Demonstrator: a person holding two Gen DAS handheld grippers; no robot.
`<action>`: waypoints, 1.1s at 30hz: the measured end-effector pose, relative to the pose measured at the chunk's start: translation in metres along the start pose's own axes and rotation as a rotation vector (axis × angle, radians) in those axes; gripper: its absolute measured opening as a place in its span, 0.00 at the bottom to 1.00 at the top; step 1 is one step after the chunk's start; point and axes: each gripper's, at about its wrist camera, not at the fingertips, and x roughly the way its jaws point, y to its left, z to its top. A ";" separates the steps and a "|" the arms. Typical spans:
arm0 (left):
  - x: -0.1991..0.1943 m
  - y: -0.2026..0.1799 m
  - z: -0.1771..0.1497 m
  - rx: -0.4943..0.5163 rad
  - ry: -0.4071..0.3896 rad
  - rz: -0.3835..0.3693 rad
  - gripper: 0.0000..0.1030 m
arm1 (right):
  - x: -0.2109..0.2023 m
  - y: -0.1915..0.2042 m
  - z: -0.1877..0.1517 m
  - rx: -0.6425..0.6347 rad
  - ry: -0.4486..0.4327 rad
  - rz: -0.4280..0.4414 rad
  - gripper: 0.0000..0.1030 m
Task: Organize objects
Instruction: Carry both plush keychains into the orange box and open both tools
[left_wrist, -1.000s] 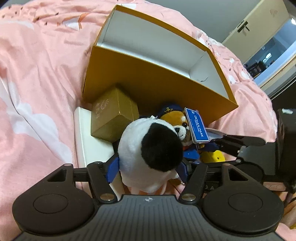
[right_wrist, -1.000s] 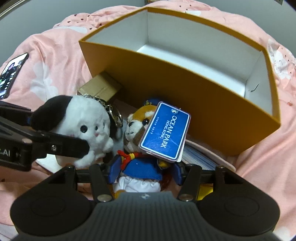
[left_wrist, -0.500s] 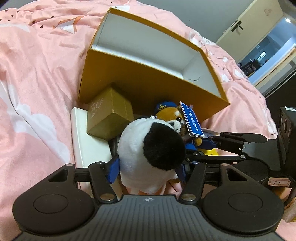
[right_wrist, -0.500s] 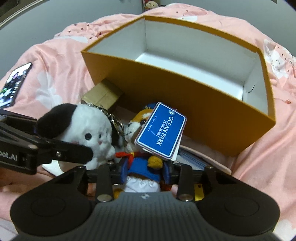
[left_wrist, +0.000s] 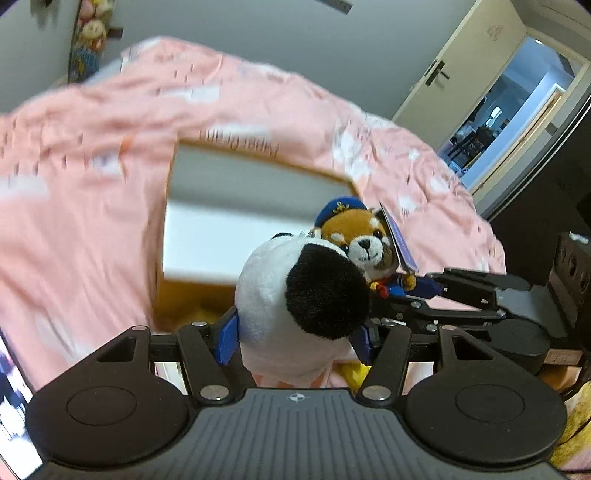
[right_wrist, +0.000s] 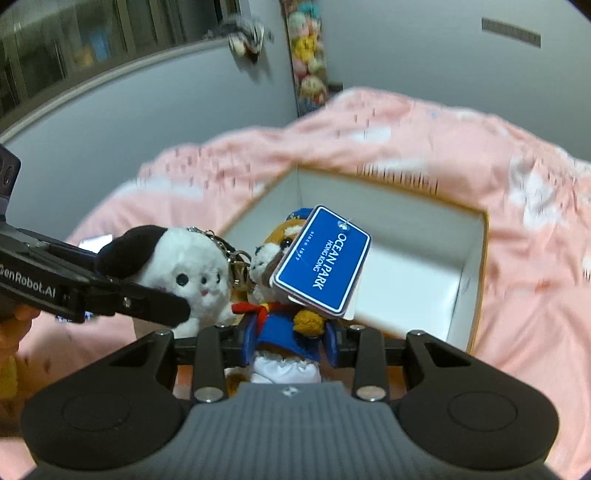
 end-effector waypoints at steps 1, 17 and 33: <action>-0.002 -0.002 0.010 0.012 -0.013 -0.002 0.67 | 0.000 -0.004 0.008 0.008 -0.013 -0.004 0.36; 0.155 0.034 0.090 0.025 0.336 0.170 0.67 | 0.118 -0.068 0.019 0.190 0.156 -0.001 0.37; 0.215 0.028 0.068 0.281 0.533 0.343 0.70 | 0.167 -0.075 -0.013 0.313 0.286 0.081 0.38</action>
